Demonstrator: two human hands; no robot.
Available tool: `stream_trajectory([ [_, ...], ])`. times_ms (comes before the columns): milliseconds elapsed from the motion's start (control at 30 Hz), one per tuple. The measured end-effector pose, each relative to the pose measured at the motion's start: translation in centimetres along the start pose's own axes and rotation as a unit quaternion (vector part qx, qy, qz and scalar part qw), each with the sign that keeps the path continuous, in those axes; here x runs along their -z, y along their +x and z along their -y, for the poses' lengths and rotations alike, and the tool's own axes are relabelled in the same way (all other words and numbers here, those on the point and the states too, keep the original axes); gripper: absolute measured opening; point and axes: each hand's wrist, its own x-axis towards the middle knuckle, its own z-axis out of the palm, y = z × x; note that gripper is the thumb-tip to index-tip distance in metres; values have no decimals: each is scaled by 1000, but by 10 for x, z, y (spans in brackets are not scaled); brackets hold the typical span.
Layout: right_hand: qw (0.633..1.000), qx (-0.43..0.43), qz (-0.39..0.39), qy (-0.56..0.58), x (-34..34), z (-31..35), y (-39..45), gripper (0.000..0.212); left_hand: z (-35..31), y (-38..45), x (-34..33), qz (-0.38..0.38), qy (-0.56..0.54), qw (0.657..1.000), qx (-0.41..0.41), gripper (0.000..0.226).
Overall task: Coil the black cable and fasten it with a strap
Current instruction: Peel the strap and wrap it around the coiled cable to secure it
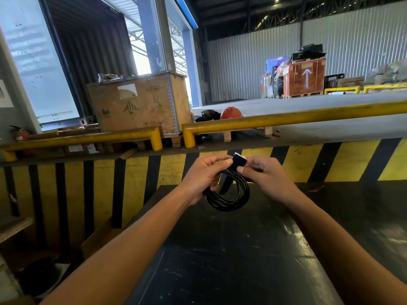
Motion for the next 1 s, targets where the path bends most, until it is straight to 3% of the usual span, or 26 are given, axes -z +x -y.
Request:
stream_trajectory([
  [267,998,-50,-10,34,-2,2,-1,14,-2,-1,-8,16,5,999,28,26],
  [367,996,-43,-52,-56,-3,2,-4,24,-4,1,-8,-3,-29,999,43,19],
  [467,986,13,-87,-142,-3,12,-10,16,-4,6,-6,-37,-35,997,59,21],
  [667,949,45,-25,-310,-15,15,-18,19,-6,11,-11,-65,-49,993,85,17],
  [1000,941,75,-69,-323,-24,3,-18,21,-4,11,-20,-106,-100,975,170,14],
])
